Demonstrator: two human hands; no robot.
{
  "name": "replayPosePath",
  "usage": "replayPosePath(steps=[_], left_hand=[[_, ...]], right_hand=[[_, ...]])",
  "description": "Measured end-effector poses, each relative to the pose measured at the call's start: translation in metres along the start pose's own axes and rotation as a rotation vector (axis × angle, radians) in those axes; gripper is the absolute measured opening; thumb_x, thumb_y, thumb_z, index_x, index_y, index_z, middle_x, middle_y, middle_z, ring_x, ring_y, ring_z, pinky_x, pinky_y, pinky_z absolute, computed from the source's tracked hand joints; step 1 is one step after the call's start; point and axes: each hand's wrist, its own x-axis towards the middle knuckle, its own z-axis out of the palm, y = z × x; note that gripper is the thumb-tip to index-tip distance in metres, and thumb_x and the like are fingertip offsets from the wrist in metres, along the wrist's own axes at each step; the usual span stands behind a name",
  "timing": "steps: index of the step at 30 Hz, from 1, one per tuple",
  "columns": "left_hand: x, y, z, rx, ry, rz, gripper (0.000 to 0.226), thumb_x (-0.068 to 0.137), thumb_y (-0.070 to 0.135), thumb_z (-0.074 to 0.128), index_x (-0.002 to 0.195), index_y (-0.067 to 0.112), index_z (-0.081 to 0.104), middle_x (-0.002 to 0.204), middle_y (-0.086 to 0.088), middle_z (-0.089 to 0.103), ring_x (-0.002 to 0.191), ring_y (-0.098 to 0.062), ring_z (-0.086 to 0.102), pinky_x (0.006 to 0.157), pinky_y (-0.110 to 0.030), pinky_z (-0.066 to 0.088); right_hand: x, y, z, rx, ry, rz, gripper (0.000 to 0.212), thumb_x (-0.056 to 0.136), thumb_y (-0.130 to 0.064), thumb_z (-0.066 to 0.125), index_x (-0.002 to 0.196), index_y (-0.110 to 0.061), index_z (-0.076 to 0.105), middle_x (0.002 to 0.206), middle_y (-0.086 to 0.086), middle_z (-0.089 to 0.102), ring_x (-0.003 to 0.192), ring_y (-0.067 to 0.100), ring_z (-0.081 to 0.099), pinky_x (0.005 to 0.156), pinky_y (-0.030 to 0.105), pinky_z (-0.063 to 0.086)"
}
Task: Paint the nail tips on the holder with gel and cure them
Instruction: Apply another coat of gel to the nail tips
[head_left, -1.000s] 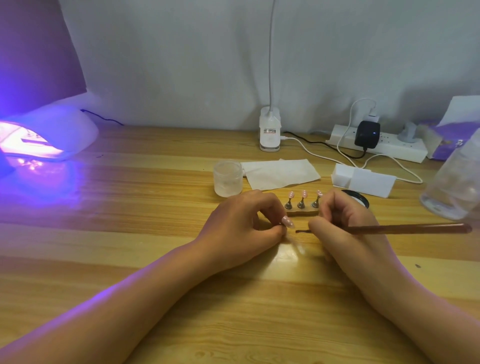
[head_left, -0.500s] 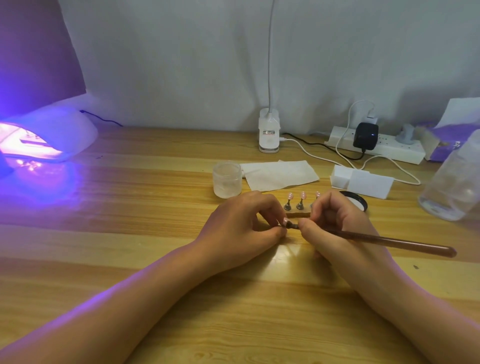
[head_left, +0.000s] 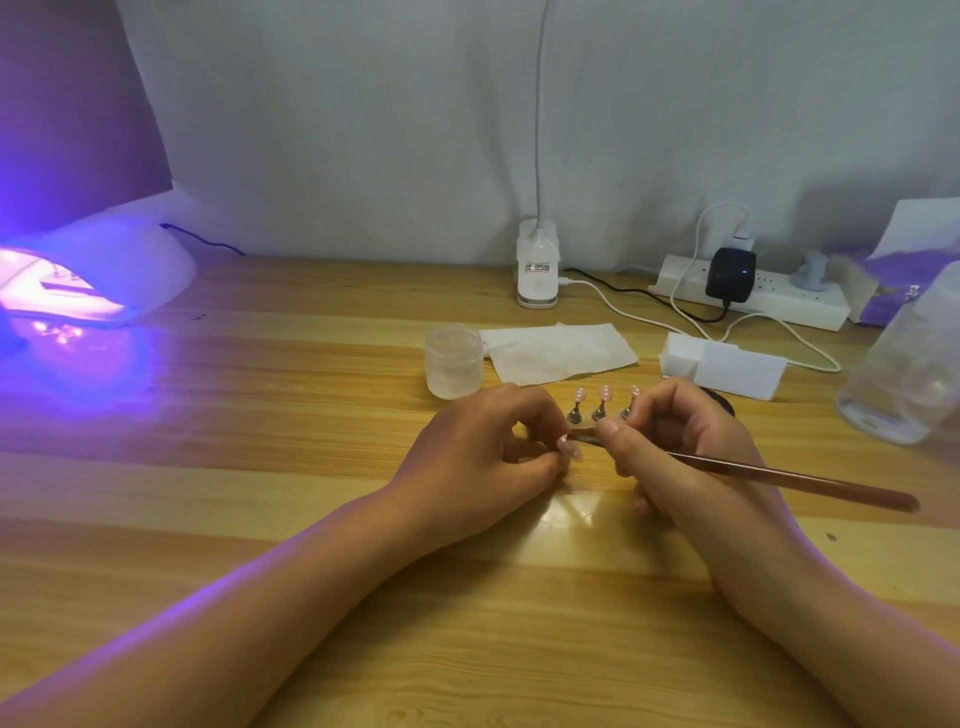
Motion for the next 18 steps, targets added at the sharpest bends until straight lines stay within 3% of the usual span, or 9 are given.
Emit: replayPosePath(steps=[4,7,14,18], left_hand=[[0.0001,-0.0010,0.0000,0.018,0.001,0.015,0.012,0.082,0.017,0.077,0.085,0.025,0.068,0.079,0.018,0.058,0.059,0.006,0.051,0.056,-0.008,0.034],[0.0001,-0.0018,-0.0001,0.033,-0.005,0.022,0.011,0.082,0.020,0.077,0.087,0.024,0.069,0.079,0.019,0.058,0.060,0.004,0.051,0.057,-0.010,0.033],[-0.0008,-0.0023,-0.0005,0.022,-0.005,0.032,0.011,0.083,0.025,0.076,0.085,0.031,0.067,0.078,0.020,0.057,0.058,0.001,0.049,0.058,-0.018,0.035],[-0.0016,-0.0013,-0.0001,0.029,-0.009,0.036,0.009,0.084,0.027,0.075,0.086,0.030,0.067,0.085,0.015,0.061,0.060,0.001,0.049,0.059,-0.021,0.037]], right_hand=[[0.0002,0.0011,-0.0001,-0.102,-0.020,-0.009,0.021,0.079,-0.031,0.073,0.080,-0.018,0.057,0.070,0.005,0.064,0.060,0.011,0.057,0.050,0.025,0.047],[-0.0005,0.0011,0.0002,-0.093,-0.052,-0.004,0.017,0.082,-0.021,0.070,0.081,-0.015,0.054,0.063,-0.001,0.060,0.054,0.009,0.054,0.046,0.026,0.048],[0.0011,0.0037,-0.0022,-0.183,-0.032,-0.057,0.018,0.080,-0.007,0.066,0.076,-0.018,0.053,0.059,-0.004,0.051,0.055,0.010,0.047,0.052,0.032,0.041],[0.0010,0.0045,-0.0042,-0.047,0.026,-0.010,0.029,0.086,-0.008,0.065,0.068,-0.027,0.052,0.057,-0.003,0.050,0.052,0.012,0.045,0.047,0.031,0.040]])
